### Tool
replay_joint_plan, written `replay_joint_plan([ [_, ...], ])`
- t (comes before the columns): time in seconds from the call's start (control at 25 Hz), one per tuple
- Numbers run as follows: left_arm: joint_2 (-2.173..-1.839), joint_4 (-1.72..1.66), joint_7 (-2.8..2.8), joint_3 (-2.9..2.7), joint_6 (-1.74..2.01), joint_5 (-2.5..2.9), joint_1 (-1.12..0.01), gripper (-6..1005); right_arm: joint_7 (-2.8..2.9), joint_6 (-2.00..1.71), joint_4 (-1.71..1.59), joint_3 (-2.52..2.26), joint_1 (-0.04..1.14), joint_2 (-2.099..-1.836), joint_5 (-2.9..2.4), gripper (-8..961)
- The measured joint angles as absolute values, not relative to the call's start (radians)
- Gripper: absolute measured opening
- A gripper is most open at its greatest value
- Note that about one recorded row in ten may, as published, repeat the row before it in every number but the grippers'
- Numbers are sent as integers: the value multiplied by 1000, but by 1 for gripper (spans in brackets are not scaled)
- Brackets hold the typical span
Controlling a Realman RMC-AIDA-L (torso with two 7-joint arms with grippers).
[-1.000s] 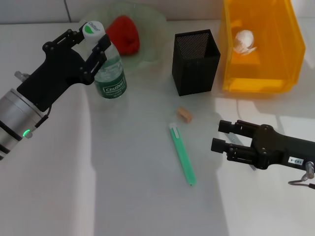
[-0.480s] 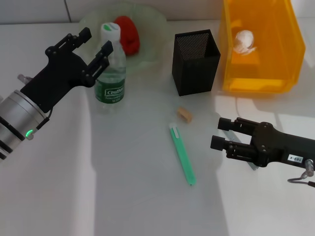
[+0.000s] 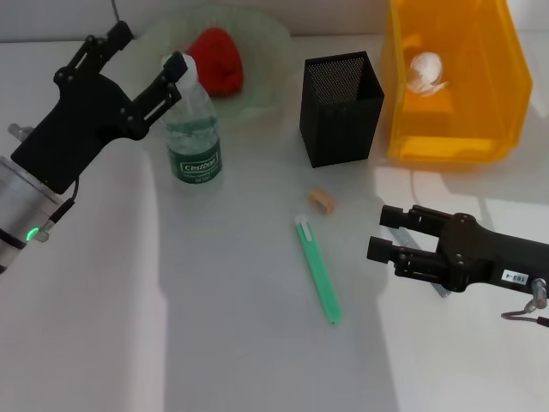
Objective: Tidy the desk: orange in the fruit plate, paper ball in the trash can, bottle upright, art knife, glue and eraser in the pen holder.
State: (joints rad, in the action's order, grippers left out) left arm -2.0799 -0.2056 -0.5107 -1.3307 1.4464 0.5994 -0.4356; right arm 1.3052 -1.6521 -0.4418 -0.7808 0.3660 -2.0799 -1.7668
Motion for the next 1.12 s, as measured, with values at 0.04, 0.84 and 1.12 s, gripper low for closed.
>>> replay_joint_plan([
  [0.04, -2079, -209, -525, -1331, 1489, 596, -427, 737, 1305, -1652, -442, -781, 366, -2080, -1766, 753],
  [0.84, -1927, -548, -1199, -1242, 1650, 1474, -403, 800, 1834, -1925, -1105, -605, 375, -2032, -1806, 753],
  [1.12, -1938, -557, -1264, -1147, 1664, 1624, -408, 800, 2404, -1991, -1664, -845, 503, -2016, -2136, 753],
])
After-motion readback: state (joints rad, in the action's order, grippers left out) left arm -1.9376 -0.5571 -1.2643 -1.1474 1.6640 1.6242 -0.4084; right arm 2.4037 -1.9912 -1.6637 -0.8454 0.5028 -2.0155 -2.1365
